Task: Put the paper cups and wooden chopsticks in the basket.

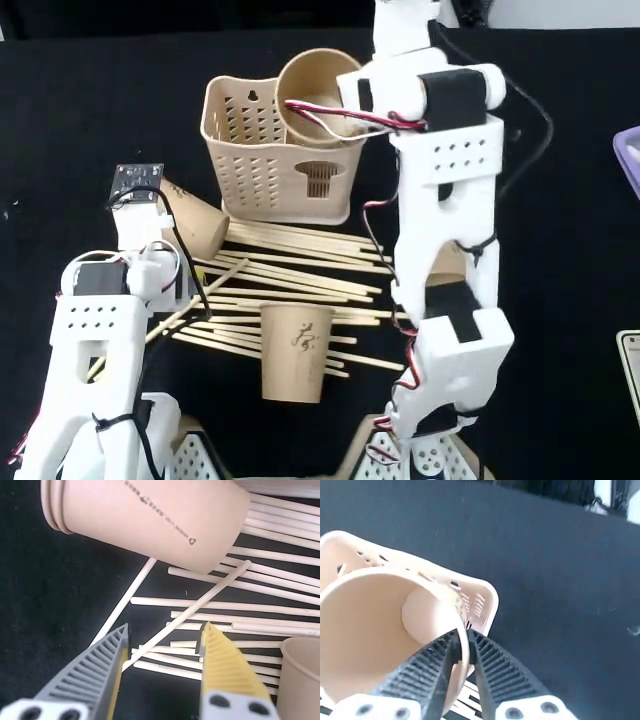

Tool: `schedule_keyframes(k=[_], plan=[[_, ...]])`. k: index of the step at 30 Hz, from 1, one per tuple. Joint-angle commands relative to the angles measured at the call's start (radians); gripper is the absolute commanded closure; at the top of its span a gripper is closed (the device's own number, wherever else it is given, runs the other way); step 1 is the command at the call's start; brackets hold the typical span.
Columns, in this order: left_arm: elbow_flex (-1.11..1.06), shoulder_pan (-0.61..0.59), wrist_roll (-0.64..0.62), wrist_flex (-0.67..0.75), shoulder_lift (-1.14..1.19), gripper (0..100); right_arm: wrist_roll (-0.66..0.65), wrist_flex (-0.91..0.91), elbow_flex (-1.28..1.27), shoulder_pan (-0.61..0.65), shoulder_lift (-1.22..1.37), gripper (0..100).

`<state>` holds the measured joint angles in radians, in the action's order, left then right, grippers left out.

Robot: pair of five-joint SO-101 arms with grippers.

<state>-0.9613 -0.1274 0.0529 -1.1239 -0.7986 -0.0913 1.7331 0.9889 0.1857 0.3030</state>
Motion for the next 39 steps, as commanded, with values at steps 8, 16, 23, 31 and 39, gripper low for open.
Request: schedule_keyframes(k=[8, 16, 23, 31, 39], plan=[[0.004, -0.005, -0.003, 0.003, -0.020, 77, 0.011, -0.044, -0.012, 0.015, -0.013, 93.0], [0.007, -0.058, -0.003, 0.005, -0.020, 77, 0.002, -0.064, -0.010, 0.034, -0.084, 75.4], [0.007, -0.054, -0.003, 0.005, -0.020, 77, -0.071, 0.034, -0.025, 0.061, -0.337, 76.5], [0.007, -0.053, -0.003, 0.005, -0.020, 77, -0.341, 0.032, -0.417, -0.061, -0.690, 77.6], [0.005, -0.053, -0.003, 0.005, -0.020, 77, -0.660, -0.189, -1.330, -0.212, -1.156, 77.6]])
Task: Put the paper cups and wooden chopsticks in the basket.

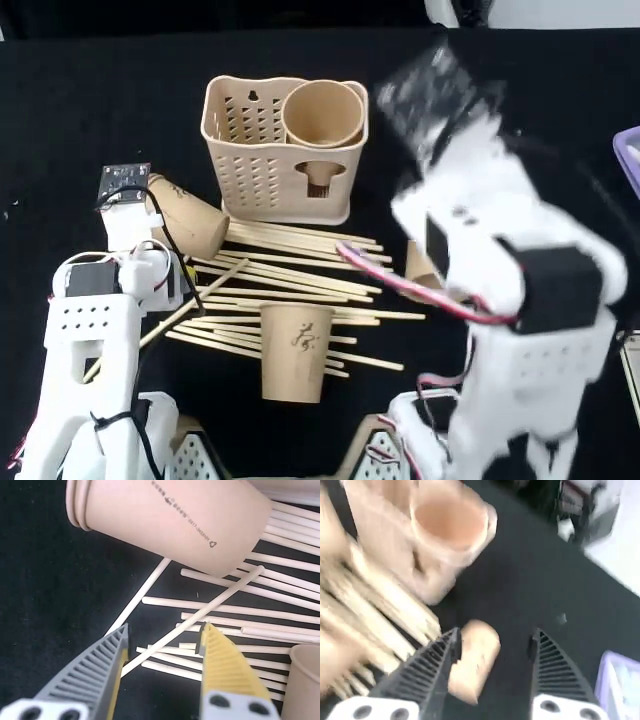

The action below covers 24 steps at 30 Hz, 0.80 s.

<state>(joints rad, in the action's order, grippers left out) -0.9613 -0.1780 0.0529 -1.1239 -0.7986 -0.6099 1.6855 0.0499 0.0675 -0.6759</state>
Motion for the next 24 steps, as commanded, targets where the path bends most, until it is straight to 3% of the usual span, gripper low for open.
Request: schedule_keyframes(k=[1, 4, 8, 24], plan=[[0.005, -0.002, -0.005, 0.005, -0.020, 77, -0.193, -0.210, -0.515, -0.132, -0.236, 77.6], [0.005, -0.001, -0.005, 0.005, -0.020, 77, -0.318, -0.393, -0.823, -0.236, -0.387, 77.6], [0.005, -0.001, -0.005, 0.005, -0.020, 77, -0.405, -0.480, -1.052, -0.293, -0.504, 77.5], [0.005, -0.001, -0.005, 0.005, -0.020, 77, -0.512, -0.853, -1.385, -0.376, -0.524, 77.7]])
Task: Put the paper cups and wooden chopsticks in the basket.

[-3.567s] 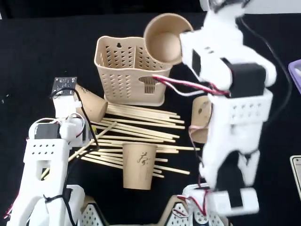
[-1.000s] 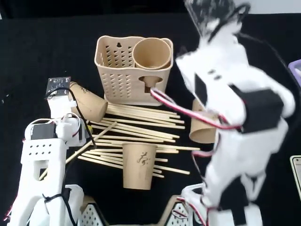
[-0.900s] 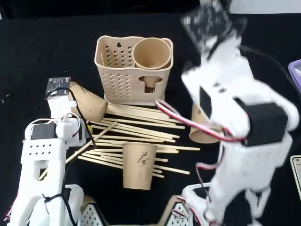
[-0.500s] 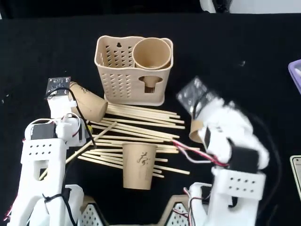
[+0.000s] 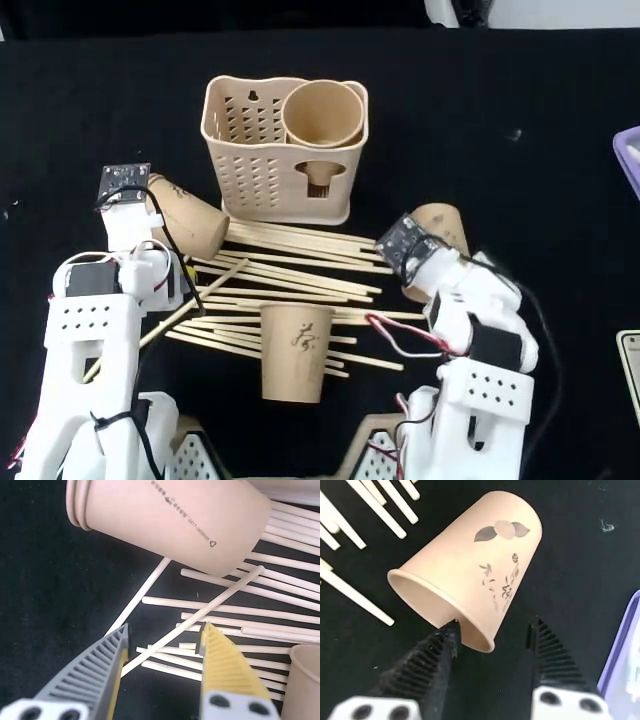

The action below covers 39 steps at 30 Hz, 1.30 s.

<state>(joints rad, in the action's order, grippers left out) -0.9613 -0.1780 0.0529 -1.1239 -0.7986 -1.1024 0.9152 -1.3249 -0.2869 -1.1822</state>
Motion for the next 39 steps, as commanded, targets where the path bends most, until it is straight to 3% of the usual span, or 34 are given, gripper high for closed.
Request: schedule_keyframes(k=[1, 9, 11, 13, 17, 22, 31, 39], plan=[[0.005, -0.001, -0.005, 0.005, -0.020, 77, -0.020, -0.114, -0.021, -0.021, -0.018, 77.9], [0.005, -0.001, -0.005, 0.005, -0.020, 77, -0.020, -0.333, -0.139, -0.023, -0.018, 78.6], [0.005, -0.001, -0.005, 0.005, -0.020, 77, -0.018, -0.347, -0.142, -0.023, -0.025, 84.5], [0.005, -0.001, -0.005, 0.005, -0.020, 77, 0.014, -0.348, -0.125, -0.023, -0.027, 97.4], [0.005, -0.001, -0.005, 0.005, -0.020, 77, 0.126, -0.307, -0.044, -0.018, -0.027, 98.9], [0.005, -0.002, -0.005, 0.005, -0.020, 77, 0.141, -0.183, 0.091, -0.015, -0.027, 98.7], [0.005, -0.002, -0.005, 0.005, -0.020, 77, 0.408, 0.269, 0.657, 0.023, 0.008, 98.7], [0.005, -0.002, -0.006, 0.005, -0.020, 77, 0.698, 0.605, 1.270, 0.210, 0.449, 98.8]])
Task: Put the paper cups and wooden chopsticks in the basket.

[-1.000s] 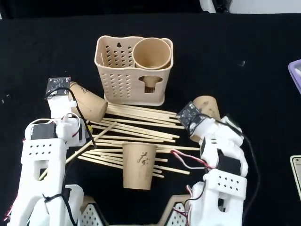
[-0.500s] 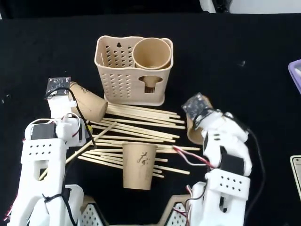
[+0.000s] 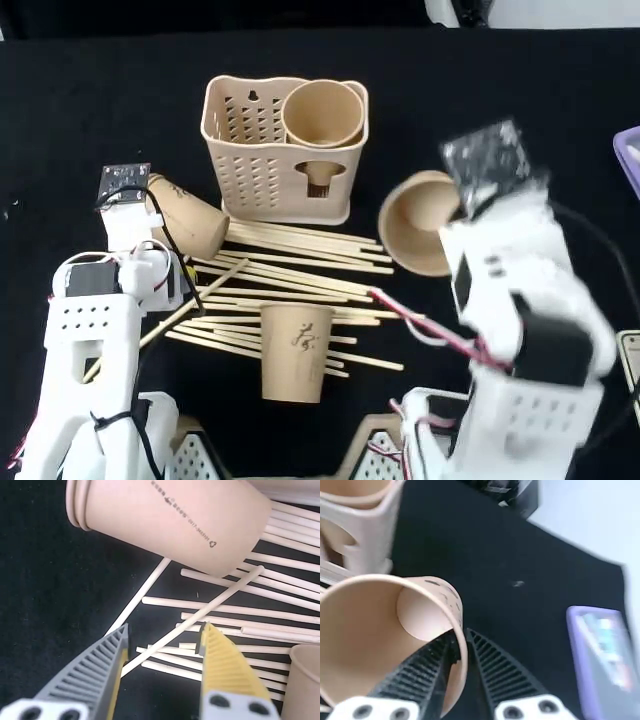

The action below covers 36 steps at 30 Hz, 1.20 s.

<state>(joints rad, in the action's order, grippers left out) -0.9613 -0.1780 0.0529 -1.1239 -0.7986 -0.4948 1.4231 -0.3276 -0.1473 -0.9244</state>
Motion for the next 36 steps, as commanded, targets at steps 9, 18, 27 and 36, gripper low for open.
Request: schedule_keyframes(k=[9, 18, 27, 36], plan=[[0.004, -0.002, -0.006, 0.005, -0.020, 77, 0.269, 0.296, 1.159, 0.163, 0.808, 98.8], [0.004, -0.002, -0.005, 0.008, -0.020, 77, 0.330, 0.344, 1.483, 0.258, 1.053, 98.8], [0.004, -0.004, -0.005, 0.009, -0.020, 77, 0.322, 0.336, 1.412, 0.319, 1.099, 98.8], [0.004, -0.007, -0.005, 0.009, -0.020, 77, 0.322, 0.336, 1.388, 0.327, 1.165, 98.8]])
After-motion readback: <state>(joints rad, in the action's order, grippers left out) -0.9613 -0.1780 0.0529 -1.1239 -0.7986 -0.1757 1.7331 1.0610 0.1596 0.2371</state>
